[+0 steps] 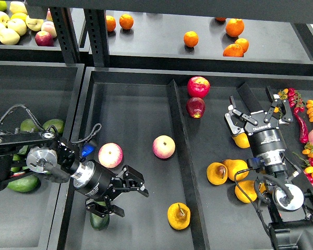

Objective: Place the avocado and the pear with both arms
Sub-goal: 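Move the left gripper down toward the dark green avocado near the robot, then close the left gripper around the dark green avocado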

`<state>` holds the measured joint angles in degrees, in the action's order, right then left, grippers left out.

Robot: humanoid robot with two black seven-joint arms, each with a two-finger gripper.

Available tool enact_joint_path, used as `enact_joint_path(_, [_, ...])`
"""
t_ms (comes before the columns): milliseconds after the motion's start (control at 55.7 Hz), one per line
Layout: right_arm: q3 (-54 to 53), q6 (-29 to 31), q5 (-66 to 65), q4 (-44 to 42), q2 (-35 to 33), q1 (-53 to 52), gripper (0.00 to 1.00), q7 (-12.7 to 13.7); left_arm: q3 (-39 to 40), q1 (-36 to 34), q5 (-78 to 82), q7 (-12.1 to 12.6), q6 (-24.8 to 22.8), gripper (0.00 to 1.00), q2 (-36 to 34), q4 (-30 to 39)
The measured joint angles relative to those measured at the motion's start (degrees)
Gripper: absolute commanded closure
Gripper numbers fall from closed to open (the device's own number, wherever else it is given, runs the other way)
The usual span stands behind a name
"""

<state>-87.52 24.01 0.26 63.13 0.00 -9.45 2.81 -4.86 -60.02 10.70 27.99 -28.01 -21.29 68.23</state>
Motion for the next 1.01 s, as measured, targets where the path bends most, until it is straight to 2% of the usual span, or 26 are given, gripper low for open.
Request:
enact_joint_path(215, [0.0, 0.0, 0.0, -0.4, 0.0, -0.2, 0.00, 0.0, -4.6, -0.2, 5.7, 0.0, 0.0, 0.08, 3.5, -4.4])
enact_joint_path(610, [-0.2, 0.0, 0.0, -0.4, 0.0, 0.0, 0.00, 0.0, -5.5, 0.9, 13.7, 0.0, 0.0, 0.08, 6.8, -14.7])
enact_joint_path(1005, [-0.2, 0.5, 0.0, -0.3, 0.0, 0.2, 0.00, 0.0, -6.4, 1.9, 14.4, 0.0, 0.0, 0.08, 7.0, -16.9])
